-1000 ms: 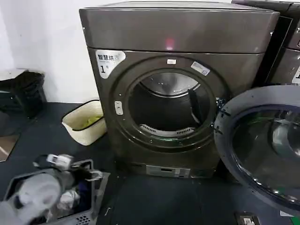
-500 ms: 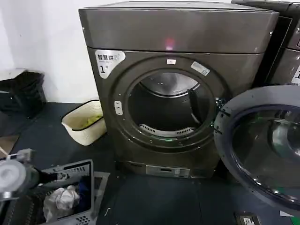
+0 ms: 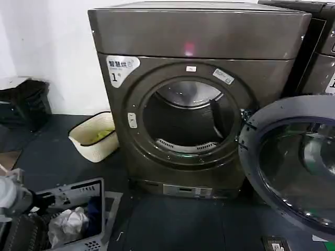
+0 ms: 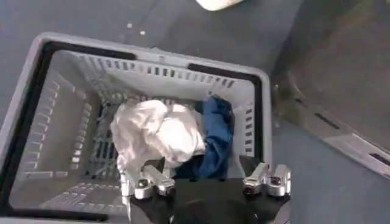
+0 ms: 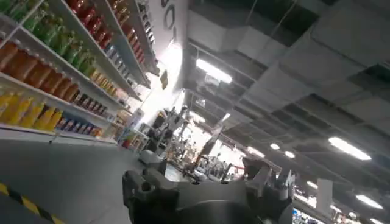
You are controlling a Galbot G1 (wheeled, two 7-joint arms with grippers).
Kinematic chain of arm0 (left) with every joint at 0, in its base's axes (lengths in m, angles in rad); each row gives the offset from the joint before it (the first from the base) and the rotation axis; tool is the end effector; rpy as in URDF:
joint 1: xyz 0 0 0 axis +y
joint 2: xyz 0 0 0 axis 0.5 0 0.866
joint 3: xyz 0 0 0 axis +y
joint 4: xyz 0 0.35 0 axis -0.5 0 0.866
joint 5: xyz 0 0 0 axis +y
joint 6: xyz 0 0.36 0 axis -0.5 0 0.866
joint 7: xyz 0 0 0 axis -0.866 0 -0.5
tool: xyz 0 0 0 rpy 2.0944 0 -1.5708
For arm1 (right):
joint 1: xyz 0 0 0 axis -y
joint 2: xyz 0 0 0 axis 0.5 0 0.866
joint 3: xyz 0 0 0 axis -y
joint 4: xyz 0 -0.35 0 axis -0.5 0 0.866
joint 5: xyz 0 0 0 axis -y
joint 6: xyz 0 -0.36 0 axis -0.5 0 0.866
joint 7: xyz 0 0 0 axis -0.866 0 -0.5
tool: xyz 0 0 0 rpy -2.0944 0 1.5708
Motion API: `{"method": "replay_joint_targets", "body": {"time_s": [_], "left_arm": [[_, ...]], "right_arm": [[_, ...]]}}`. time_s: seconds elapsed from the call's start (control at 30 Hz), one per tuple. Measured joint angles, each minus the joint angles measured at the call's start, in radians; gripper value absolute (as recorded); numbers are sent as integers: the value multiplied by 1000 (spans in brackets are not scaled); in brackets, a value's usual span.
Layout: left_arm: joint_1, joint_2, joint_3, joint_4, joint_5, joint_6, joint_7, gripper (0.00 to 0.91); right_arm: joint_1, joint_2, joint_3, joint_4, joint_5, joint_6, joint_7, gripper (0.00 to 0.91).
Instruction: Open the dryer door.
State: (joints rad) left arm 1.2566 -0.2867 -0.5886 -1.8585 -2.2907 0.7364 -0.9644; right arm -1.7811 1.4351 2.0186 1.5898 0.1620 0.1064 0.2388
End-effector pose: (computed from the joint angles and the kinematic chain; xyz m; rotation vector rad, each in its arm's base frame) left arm 0.3269 0.2441 -0.1191 0.2943 -1.9181 0.4449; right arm -0.1750 -0.4020 -0.2347 -2.0711 -1.9391 0.8433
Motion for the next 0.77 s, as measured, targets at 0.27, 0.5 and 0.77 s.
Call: {"method": "replay_joint_targets", "body": {"time_s": [0.27,0.5,0.77], "left_arm": [[1,-3,-6,38,-55,0,-8,907],[0,-9,-6,65,-65,0,-8,907],[-1,-8,-6,73,-64,0,-8,907]], "right_arm": [[7,2,0,-7,-11,14,1,907],[10,3,0,-8,-17,13,0,907],[11,4,-1,-10,-20,17,-1,907]]}}
